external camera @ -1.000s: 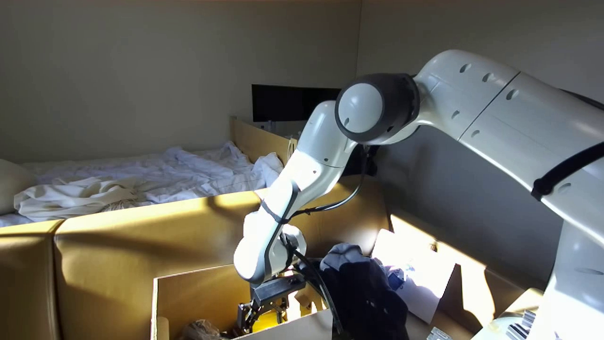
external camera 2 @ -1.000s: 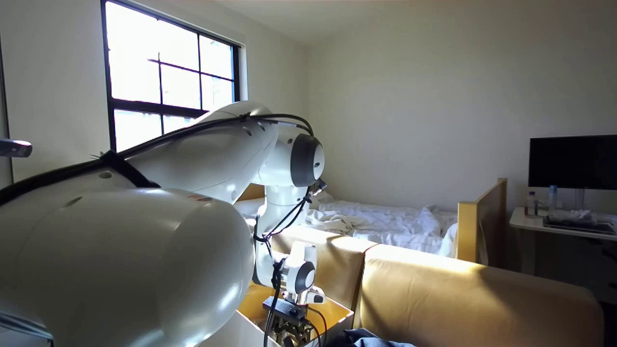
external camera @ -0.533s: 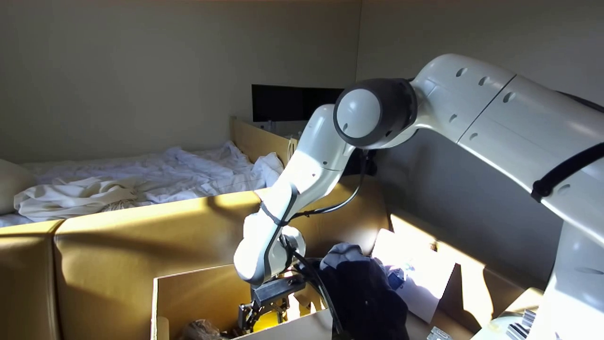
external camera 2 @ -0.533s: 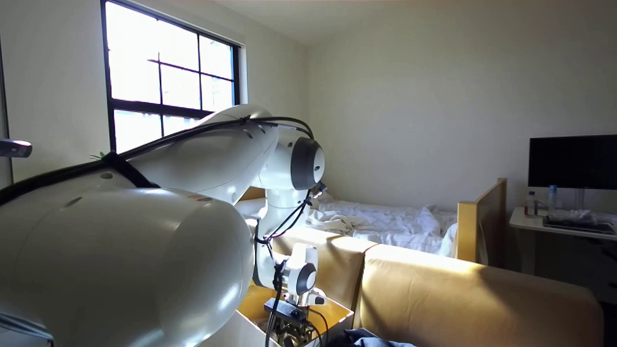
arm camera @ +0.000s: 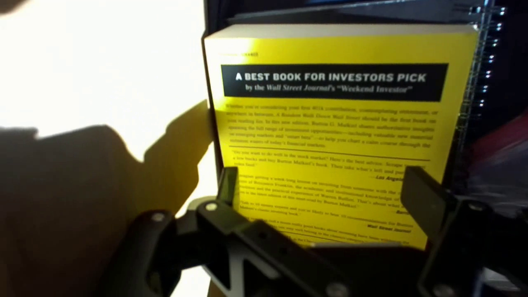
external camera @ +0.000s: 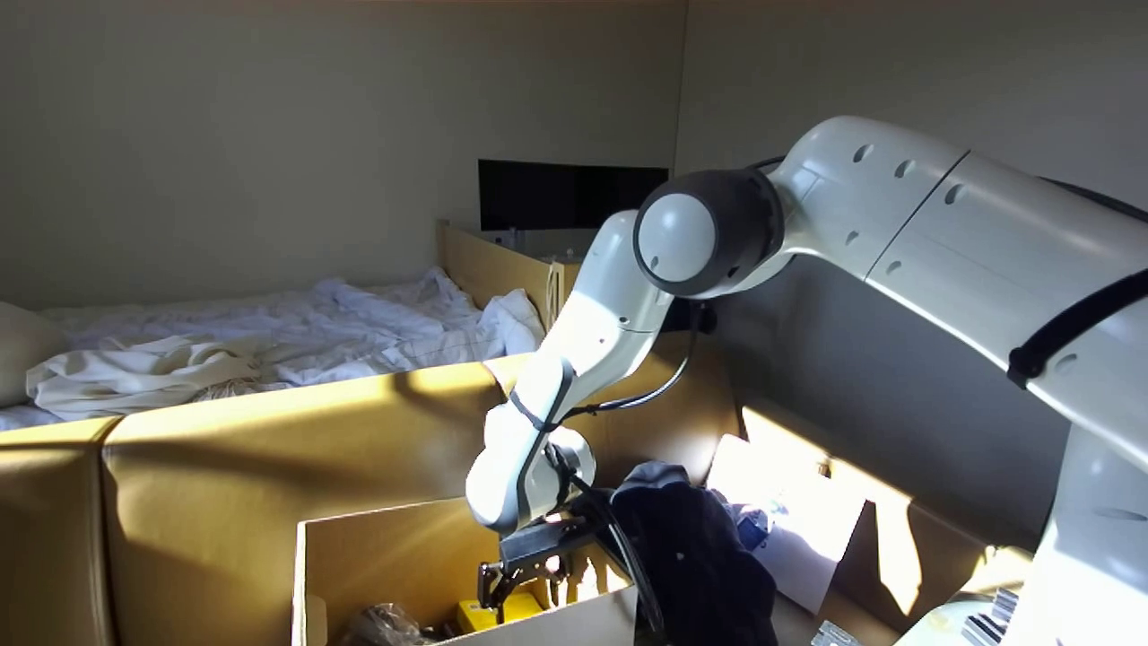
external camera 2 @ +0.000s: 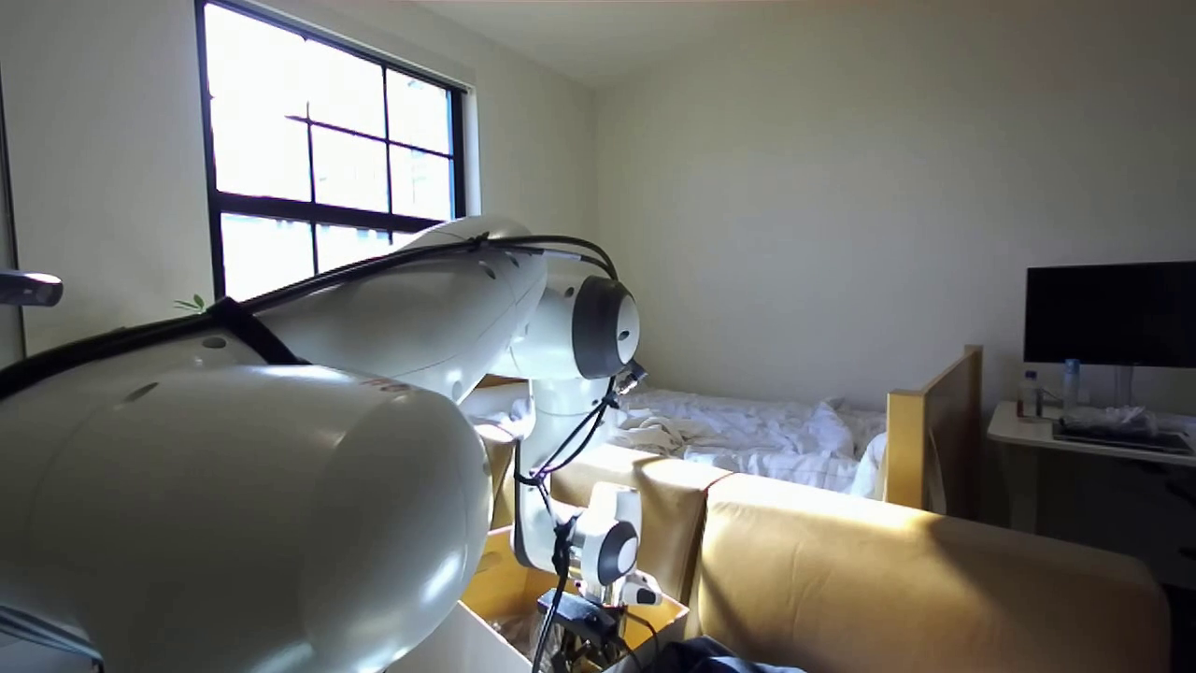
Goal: Remove the black hood and the plastic bag, and put them on the couch
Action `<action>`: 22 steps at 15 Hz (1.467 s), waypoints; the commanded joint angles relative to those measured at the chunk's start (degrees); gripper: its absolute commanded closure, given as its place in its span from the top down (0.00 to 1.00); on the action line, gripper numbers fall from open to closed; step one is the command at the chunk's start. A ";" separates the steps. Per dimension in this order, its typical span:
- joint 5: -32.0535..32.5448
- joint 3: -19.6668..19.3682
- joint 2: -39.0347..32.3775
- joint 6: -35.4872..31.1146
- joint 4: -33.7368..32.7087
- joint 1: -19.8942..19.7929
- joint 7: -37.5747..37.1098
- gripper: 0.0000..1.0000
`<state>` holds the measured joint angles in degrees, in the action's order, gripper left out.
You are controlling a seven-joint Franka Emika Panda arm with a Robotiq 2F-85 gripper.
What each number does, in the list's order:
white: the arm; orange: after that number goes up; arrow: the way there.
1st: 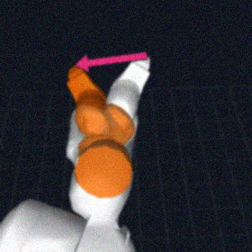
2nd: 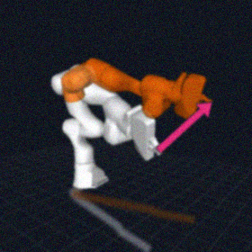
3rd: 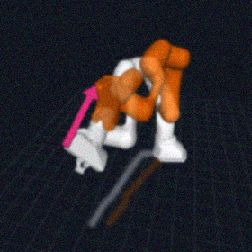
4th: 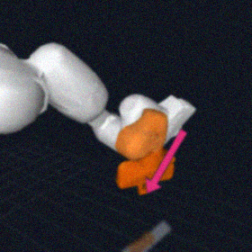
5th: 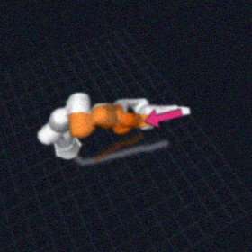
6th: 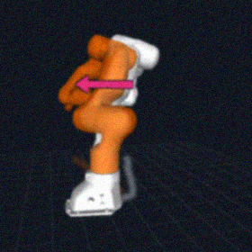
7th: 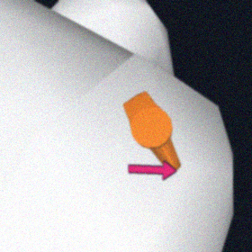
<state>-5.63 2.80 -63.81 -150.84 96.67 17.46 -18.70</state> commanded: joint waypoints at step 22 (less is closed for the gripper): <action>-4.18 13.87 3.02 7.69 -0.91 -6.54 14.23 1.00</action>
<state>-9.37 14.75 -57.28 -148.75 101.17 12.43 -9.29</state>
